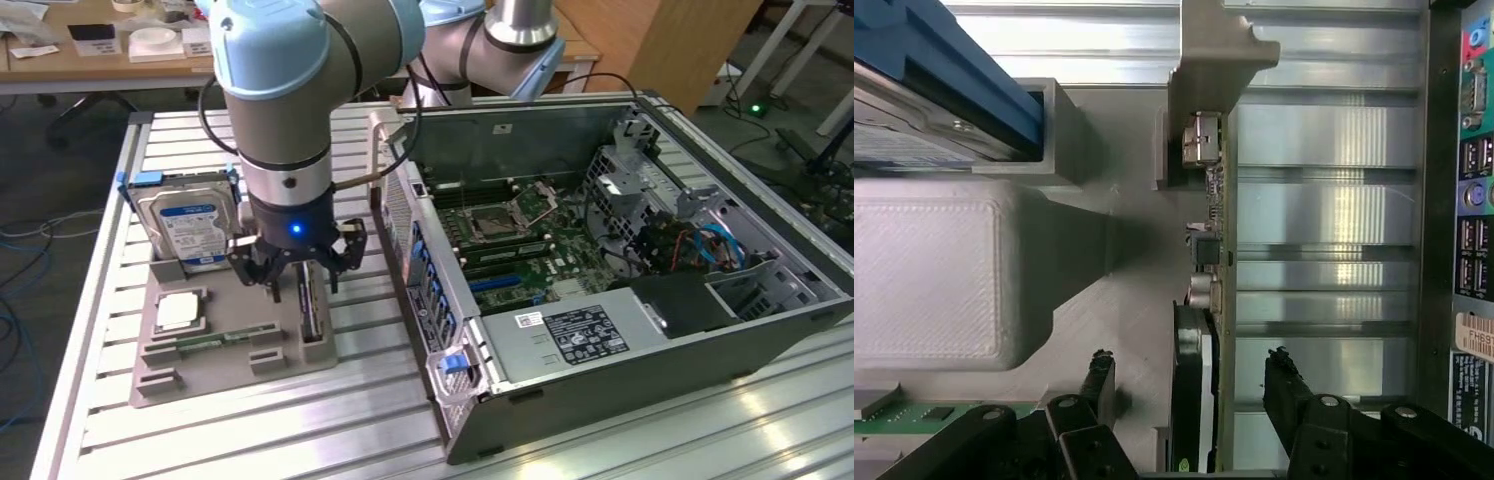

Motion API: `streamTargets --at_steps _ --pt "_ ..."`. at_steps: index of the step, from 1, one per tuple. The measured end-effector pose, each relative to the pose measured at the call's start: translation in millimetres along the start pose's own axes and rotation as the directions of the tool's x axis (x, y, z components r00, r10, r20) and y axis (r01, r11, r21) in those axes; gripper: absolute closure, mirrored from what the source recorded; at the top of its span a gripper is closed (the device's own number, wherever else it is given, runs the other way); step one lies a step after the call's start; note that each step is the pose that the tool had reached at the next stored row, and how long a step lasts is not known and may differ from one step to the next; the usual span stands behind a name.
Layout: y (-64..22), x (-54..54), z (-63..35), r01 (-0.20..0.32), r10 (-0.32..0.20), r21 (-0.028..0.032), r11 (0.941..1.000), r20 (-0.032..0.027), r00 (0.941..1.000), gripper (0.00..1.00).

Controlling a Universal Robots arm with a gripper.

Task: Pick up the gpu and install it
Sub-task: 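Pick up the gpu and move the gpu toward the slot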

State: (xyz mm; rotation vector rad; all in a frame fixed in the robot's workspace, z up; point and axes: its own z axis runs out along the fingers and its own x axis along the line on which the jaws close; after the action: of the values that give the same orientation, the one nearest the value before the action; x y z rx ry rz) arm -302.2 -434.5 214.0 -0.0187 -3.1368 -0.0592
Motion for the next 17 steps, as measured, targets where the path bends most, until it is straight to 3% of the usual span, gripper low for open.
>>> streamTargets --at_steps 4,10,11,16,17 --pt "-0.3 0.0 5.8 0.000 0.000 0.0000 1.0000 -0.0013 1.0000 0.29" --pt "-0.4 0.0 6.6 0.002 -0.002 0.0001 1.0000 -0.0015 1.0000 0.31" --pt "-0.4 0.0 6.6 0.002 -0.002 0.0001 1.0000 -0.0015 1.0000 0.38" --pt "-0.4 0.0 6.6 0.002 -0.002 0.0001 1.0000 -0.0015 1.0000 0.39" --pt "-0.4 0.0 6.6 0.002 -0.002 0.0000 1.0000 -0.0015 1.0000 0.46"
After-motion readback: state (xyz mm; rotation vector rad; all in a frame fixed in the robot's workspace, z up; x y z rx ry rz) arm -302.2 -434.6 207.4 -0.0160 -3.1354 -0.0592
